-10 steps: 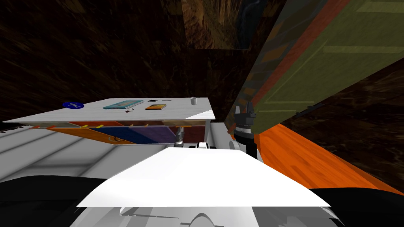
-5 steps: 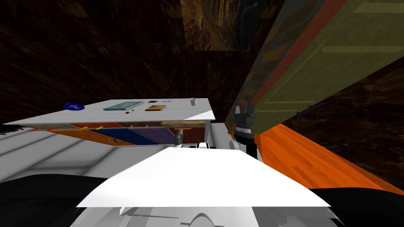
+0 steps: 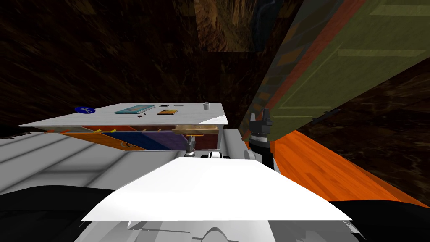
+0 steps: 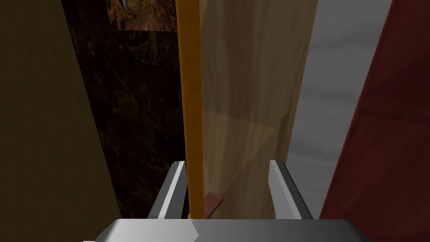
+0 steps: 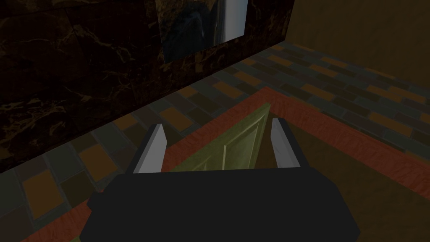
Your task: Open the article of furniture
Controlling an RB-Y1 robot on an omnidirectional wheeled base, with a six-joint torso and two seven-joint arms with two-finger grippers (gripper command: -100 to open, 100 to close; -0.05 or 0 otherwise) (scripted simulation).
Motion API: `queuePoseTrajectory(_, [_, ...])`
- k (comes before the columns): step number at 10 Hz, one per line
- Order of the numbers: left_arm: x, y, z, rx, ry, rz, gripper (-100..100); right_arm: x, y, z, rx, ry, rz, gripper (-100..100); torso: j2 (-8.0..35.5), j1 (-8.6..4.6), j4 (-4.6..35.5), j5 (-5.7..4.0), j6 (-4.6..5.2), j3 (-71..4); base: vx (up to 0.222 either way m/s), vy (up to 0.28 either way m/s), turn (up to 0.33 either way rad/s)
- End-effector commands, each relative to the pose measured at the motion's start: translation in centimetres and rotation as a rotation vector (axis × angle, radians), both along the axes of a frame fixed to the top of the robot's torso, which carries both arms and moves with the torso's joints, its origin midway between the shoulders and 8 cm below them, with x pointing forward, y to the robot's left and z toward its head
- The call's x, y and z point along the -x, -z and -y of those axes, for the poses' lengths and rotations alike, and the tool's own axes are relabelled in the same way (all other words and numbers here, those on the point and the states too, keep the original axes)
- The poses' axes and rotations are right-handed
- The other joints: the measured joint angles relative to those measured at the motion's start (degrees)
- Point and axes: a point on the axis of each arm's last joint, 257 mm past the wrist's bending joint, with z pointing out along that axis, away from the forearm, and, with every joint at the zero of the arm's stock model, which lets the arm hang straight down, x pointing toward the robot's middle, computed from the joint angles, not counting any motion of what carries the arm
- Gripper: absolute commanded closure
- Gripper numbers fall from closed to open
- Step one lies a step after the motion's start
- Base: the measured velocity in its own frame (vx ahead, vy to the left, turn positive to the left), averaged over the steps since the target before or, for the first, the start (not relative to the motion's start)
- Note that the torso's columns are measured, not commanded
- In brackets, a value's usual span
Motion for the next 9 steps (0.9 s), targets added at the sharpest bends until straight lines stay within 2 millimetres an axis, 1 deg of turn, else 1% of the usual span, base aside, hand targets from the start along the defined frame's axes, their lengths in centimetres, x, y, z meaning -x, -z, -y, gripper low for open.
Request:
queuePoseTrajectory(1, [-0.5,-0.1,0.0,0.000,0.002,-0.010,100,0.0,0.0,0.0,0.000,0.000,0.000,0,-0.1,-0.13,0.1,-0.09,0.03,-0.1,-0.085,-0.018,0.009])
queuePoseTrajectory(2, [-1.3,-0.2,-0.1,0.001,0.002,-0.023,-100,0.0,0.0,0.0,0.000,0.000,0.000,0,-0.5,-0.13,0.0,-0.07,0.08,-0.3,-0.039,-0.003,0.010])
queuePoseTrajectory(5, [-3.5,-1.7,-0.2,0.003,0.006,-0.023,-100,0.0,0.0,0.0,0.000,0.000,0.000,0,-0.6,0.08,-0.3,0.16,0.09,-0.3,-0.065,-0.008,0.014])
queuePoseTrajectory(8, [-5.5,-3.4,-0.3,0.005,0.011,-0.023,-100,0.0,0.0,0.0,0.000,0.000,0.000,0,-0.3,-0.06,0.0,-0.02,0.09,-0.2,-0.062,-0.008,0.012])
queuePoseTrajectory(9, [-5.5,-3.4,-0.3,0.005,0.011,-0.023,-100,0.0,0.0,0.0,0.000,0.000,0.000,0,-0.2,-0.09,0.1,-0.09,0.03,-0.1,-0.041,-0.006,-0.003])
